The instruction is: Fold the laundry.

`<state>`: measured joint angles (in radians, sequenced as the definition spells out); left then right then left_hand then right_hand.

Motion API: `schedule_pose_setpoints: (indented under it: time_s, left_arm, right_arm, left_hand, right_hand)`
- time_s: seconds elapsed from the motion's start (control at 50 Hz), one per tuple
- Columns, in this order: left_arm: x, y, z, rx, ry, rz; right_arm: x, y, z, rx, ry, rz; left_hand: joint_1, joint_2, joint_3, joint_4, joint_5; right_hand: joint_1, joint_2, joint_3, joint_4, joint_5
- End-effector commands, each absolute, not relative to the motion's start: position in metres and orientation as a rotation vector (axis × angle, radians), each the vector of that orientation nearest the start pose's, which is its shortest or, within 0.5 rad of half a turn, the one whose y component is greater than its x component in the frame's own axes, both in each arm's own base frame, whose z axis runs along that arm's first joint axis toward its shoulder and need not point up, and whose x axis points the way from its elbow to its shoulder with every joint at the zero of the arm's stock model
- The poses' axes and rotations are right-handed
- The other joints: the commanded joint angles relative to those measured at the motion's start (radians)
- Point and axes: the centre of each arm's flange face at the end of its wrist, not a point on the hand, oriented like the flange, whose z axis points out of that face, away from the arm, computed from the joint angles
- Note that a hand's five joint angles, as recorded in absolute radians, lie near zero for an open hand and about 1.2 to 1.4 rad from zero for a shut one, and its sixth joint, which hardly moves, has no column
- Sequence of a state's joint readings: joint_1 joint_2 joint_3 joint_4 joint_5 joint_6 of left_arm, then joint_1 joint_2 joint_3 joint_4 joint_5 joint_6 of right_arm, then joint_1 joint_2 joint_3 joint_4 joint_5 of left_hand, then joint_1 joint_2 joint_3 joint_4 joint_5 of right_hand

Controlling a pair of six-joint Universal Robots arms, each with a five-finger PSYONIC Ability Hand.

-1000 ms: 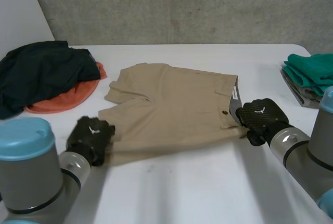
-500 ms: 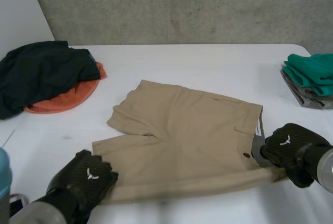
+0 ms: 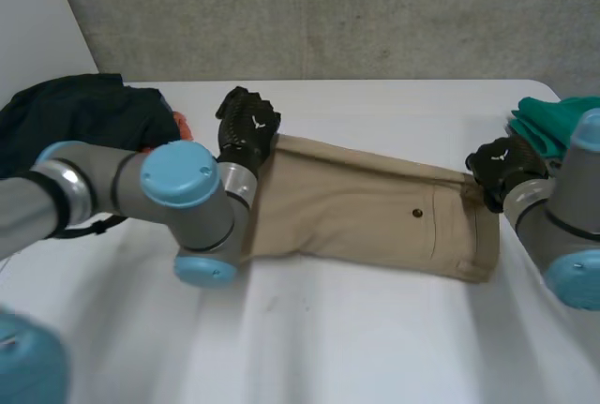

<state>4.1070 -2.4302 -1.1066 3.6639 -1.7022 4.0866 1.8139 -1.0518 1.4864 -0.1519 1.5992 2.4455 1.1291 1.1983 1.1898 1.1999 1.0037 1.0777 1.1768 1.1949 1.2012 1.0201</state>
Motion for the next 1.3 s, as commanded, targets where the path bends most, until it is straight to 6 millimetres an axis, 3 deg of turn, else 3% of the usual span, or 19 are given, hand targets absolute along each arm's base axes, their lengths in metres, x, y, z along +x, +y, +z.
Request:
schedule_pose_setpoints:
  time_s: [0.02, 0.1, 0.12, 0.18, 0.2, 0.24, 0.32, 0.36, 0.42, 0.48, 0.56, 0.68, 0.9, 0.98, 1.04, 1.08, 1.14, 1.22, 1.3]
  left_arm:
    - [-0.395, -0.351, 0.129, 1.251, 1.329, -2.178]
    - [-0.4, -0.359, 0.124, 1.227, 1.303, -2.205]
    - [-0.401, -0.358, 0.122, 1.232, 1.305, -2.213]
    - [-0.402, -0.357, 0.121, 1.228, 1.305, -2.222]
    - [-0.402, -0.356, 0.121, 1.225, 1.3, -2.225]
    - [-0.403, -0.352, 0.125, 1.218, 1.292, -2.237]
    - [-0.399, -0.339, 0.146, 1.205, 1.275, -2.259]
    - [-0.393, -0.327, 0.16, 1.212, 1.278, -2.261]
    - [-0.386, -0.31, 0.172, 1.228, 1.305, -2.262]
    - [-0.375, -0.289, 0.182, 1.239, 1.378, -2.278]
    - [-0.359, -0.266, 0.198, 1.204, 1.5, -2.341]
    - [-0.343, -0.248, 0.204, 1.167, 1.641, -2.377]
    - [-0.334, -0.237, 0.189, 1.19, 1.793, -2.313]
    - [-0.333, -0.236, 0.188, 1.193, 1.797, -2.308]
    - [-0.333, -0.237, 0.188, 1.19, 1.798, -2.309]
    - [-0.333, -0.237, 0.189, 1.186, 1.795, -2.312]
    - [-0.333, -0.236, 0.191, 1.185, 1.789, -2.317]
    - [-0.332, -0.235, 0.197, 1.176, 1.776, -2.332]
    - [-0.331, -0.234, 0.203, 1.165, 1.767, -2.349]
  right_arm:
    - [0.228, -0.362, 0.144, -1.177, 2.495, -2.22]
    - [0.237, -0.368, 0.137, -1.18, 2.423, -2.274]
    - [0.239, -0.369, 0.136, -1.174, 2.411, -2.283]
    - [0.239, -0.372, 0.138, -1.143, 2.389, -2.326]
    - [0.239, -0.372, 0.14, -1.13, 2.383, -2.336]
    - [0.236, -0.372, 0.143, -1.098, 2.381, -2.347]
    - [0.234, -0.363, 0.169, -0.97, 2.334, -2.367]
    - [0.229, -0.352, 0.189, -0.914, 2.319, -2.367]
    - [0.216, -0.333, 0.203, -0.922, 2.383, -2.223]
    - [0.201, -0.314, 0.203, -0.875, 2.471, -1.992]
    - [0.187, -0.293, 0.193, -0.673, 2.531, -1.654]
    - [0.183, -0.283, 0.176, -0.608, 2.479, -1.48]
    - [0.183, -0.3, 0.141, -0.61, 2.496, -1.519]
    - [0.18, -0.307, 0.133, -0.603, 2.531, -1.544]
    - [0.179, -0.311, 0.127, -0.621, 2.556, -1.55]
    - [0.175, -0.313, 0.127, -0.621, 2.573, -1.566]
    - [0.173, -0.312, 0.127, -0.615, 2.593, -1.572]
    - [0.171, -0.31, 0.144, -0.629, 2.573, -1.649]
    - [0.167, -0.304, 0.165, -0.774, 2.556, -1.755]
  left_hand:
    - [0.267, 0.198, 0.206, 0.196, 0.218]
    - [0.267, 0.198, 0.206, 0.196, 0.218]
    - [0.166, 0.097, 0.105, 0.095, 0.117]
    - [-0.792, -0.861, -0.853, -0.863, -0.841]
    - [-0.949, -1.018, -1.01, -1.02, -0.998]
    - [-0.955, -1.024, -1.015, -1.025, -1.004]
    - [-0.955, -1.024, -1.015, -1.025, -1.004]
    - [-0.955, -1.024, -1.015, -1.025, -1.004]
    - [-0.955, -1.024, -1.015, -1.025, -1.004]
    - [-0.955, -1.024, -1.015, -1.025, -1.004]
    - [-0.955, -1.024, -1.015, -1.025, -1.004]
    - [-0.955, -1.024, -1.015, -1.025, -1.004]
    - [-0.954, -1.023, -1.014, -1.025, -1.003]
    - [-0.954, -1.023, -1.014, -1.025, -1.003]
    - [-0.954, -1.023, -1.014, -1.025, -1.003]
    - [-0.954, -1.023, -1.014, -1.025, -1.003]
    - [-0.954, -1.023, -1.014, -1.025, -1.003]
    - [-0.954, -1.023, -1.014, -1.025, -1.003]
    - [-0.955, -1.024, -1.015, -1.025, -1.004]
  right_hand:
    - [0.319, 0.219, 0.201, 0.195, 0.202]
    - [0.319, 0.219, 0.201, 0.195, 0.202]
    - [0.177, 0.078, 0.06, 0.054, 0.06]
    - [-0.903, -1.002, -1.02, -1.027, -1.02]
    - [-0.903, -1.002, -1.02, -1.027, -1.02]
    - [-0.903, -1.002, -1.02, -1.027, -1.02]
    - [-0.903, -1.002, -1.02, -1.027, -1.02]
    - [-0.903, -1.002, -1.02, -1.027, -1.02]
    - [-0.903, -1.002, -1.02, -1.027, -1.02]
    - [-0.903, -1.002, -1.02, -1.027, -1.02]
    - [-0.884, -0.984, -1.002, -1.008, -1.001]
    - [-0.799, -0.898, -0.916, -0.922, -0.916]
    - [-0.632, -0.731, -0.749, -0.756, -0.749]
    - [-0.383, -0.482, -0.5, -0.506, -0.5]
    - [0.024, -0.075, -0.093, -0.099, -0.093]
    - [0.318, 0.219, 0.201, 0.194, 0.201]
    - [0.319, 0.219, 0.201, 0.195, 0.202]
    - [0.319, 0.219, 0.201, 0.195, 0.202]
    - [0.319, 0.219, 0.201, 0.195, 0.202]
